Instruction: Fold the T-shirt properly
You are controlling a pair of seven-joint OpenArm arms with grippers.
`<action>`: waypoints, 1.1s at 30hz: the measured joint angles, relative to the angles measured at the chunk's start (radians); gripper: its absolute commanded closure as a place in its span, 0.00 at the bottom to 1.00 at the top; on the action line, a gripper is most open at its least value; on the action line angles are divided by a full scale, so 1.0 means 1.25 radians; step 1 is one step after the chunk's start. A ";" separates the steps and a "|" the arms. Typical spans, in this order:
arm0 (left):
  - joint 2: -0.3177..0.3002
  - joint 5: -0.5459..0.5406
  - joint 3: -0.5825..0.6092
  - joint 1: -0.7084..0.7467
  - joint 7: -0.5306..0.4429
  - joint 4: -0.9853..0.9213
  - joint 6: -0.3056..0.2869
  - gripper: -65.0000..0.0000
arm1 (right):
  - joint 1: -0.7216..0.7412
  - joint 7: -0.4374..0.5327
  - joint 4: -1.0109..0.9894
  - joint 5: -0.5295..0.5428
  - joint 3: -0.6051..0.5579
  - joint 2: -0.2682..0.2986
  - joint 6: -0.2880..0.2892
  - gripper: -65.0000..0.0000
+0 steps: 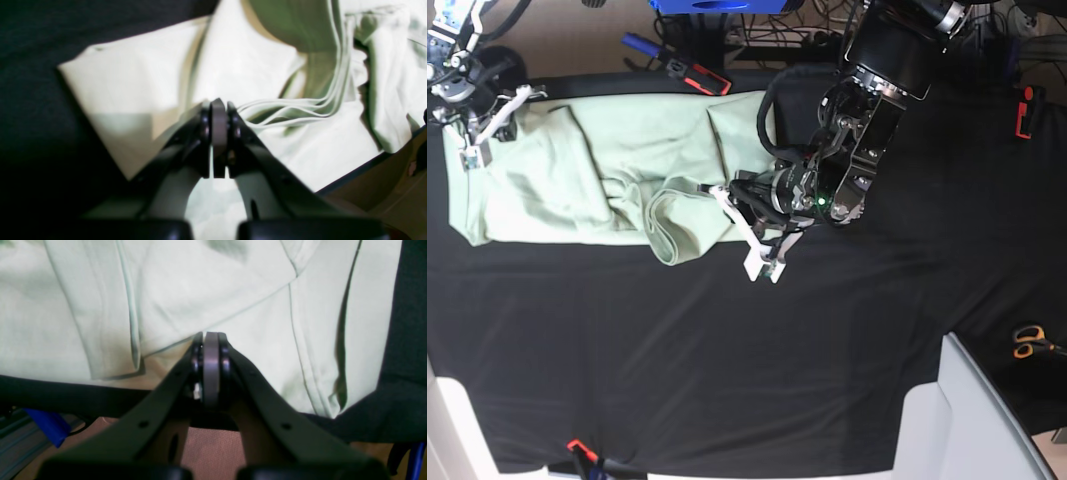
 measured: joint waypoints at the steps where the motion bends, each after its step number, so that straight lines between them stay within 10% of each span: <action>1: 0.002 0.000 0.000 0.000 0.001 0.000 0.000 1.00 | 0.000 0.000 0.000 0.000 0.000 0.000 0.000 1.00; 22: 0.060 -0.006 0.077 0.010 0.002 0.002 -0.007 1.00 | 0.003 0.000 0.000 0.000 0.000 0.002 0.000 1.00; 33: 0.084 0.002 0.144 -0.007 0.026 0.000 -0.187 1.00 | 0.005 0.000 0.000 0.000 0.000 0.000 0.000 1.00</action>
